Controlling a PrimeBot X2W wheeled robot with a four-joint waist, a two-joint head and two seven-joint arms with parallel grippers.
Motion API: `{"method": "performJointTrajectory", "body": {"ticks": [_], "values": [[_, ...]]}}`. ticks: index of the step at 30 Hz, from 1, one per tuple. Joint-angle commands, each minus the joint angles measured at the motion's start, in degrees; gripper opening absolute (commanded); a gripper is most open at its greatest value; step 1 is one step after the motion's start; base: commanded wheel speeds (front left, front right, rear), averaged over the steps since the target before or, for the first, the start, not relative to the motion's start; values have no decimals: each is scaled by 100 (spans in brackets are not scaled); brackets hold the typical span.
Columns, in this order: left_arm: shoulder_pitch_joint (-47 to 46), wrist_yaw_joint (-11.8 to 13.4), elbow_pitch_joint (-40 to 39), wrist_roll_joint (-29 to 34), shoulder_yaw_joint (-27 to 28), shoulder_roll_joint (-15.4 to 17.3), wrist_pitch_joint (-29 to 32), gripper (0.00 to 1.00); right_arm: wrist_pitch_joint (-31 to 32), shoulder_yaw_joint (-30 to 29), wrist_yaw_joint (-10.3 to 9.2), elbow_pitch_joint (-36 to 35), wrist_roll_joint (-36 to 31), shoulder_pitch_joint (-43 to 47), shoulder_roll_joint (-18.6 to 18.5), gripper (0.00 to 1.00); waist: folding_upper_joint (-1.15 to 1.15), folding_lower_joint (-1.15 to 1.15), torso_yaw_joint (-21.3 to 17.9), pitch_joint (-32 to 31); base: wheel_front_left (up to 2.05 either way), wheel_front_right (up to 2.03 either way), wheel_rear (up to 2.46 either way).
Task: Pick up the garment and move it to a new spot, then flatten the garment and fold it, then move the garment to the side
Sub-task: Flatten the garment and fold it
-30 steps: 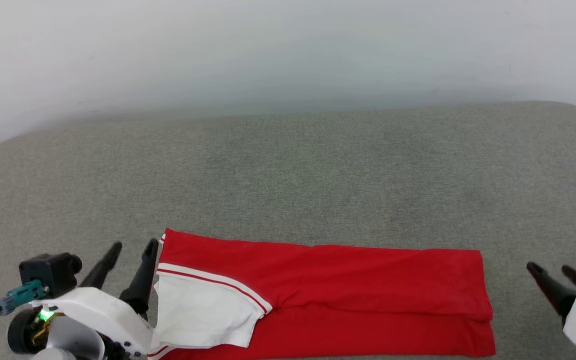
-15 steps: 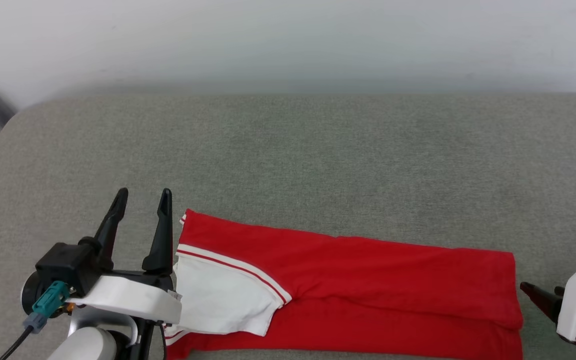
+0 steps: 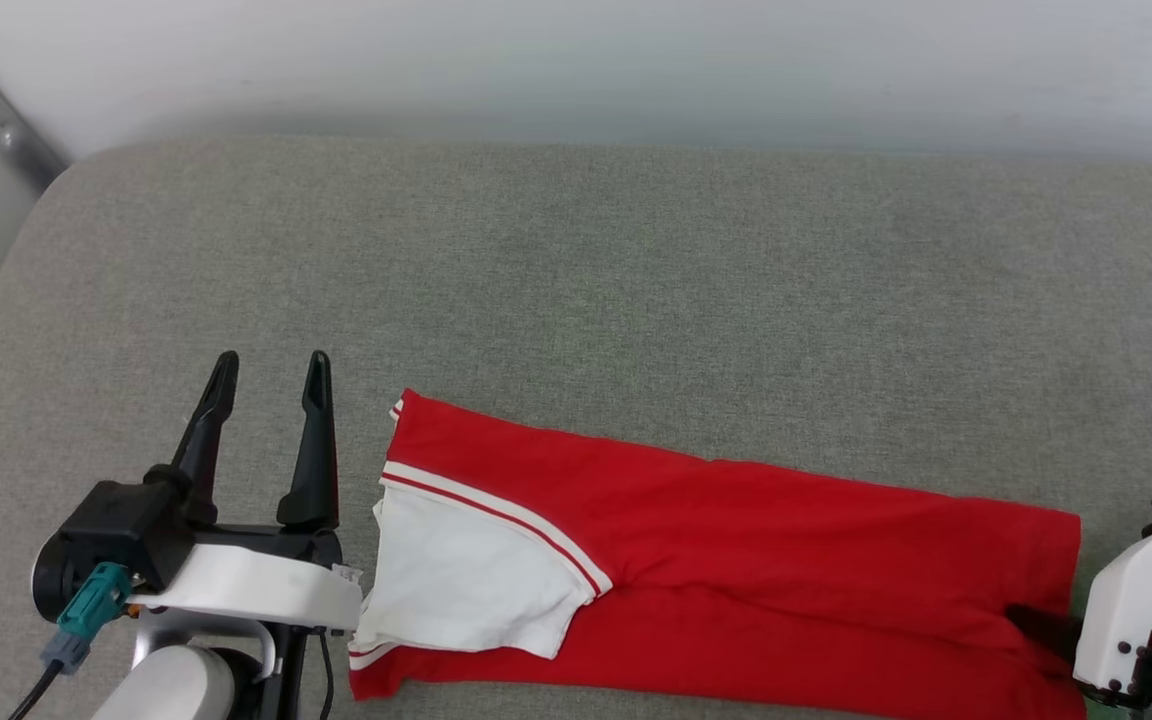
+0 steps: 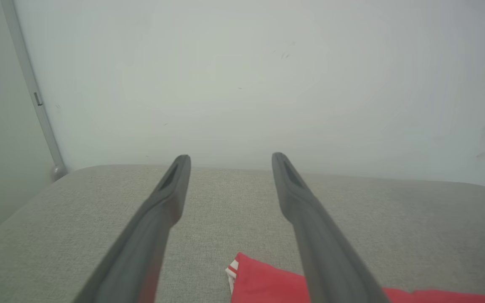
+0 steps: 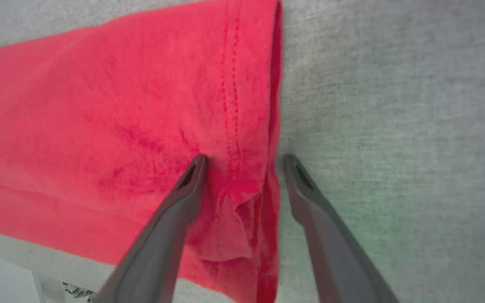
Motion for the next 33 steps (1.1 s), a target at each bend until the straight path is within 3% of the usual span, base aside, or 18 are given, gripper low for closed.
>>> {"method": "performJointTrajectory", "body": {"ticks": [1, 16, 25, 28, 33], "values": [[43, -6, -10, 58, 38, -29, -37, 100, 83, 179, -2, 257, 76, 88, 204, 0, 0, 0, -19, -26, 0, 0, 0], [456, 89, -50, 54, 93, 175, 86, 100, -240, 463, -2, -81, 580, -400, -488, 0, 0, 0, -271, -420, 0, 0, 0], [631, 187, -79, 105, 79, 288, 158, 100, 30, -501, -2, -455, 306, -381, -1117, 0, 0, 0, -459, -594, 0, 0, 0], [655, 207, -71, 103, 55, 294, 177, 100, 150, -806, -2, -515, 284, -444, -1049, 0, 0, 0, -531, -631, 0, 0, 0], [653, 183, -23, 89, 7, 251, 180, 100, 639, -886, -2, -619, 1021, -581, -324, 0, 0, 0, -593, -676, 0, 0, 0]]}}
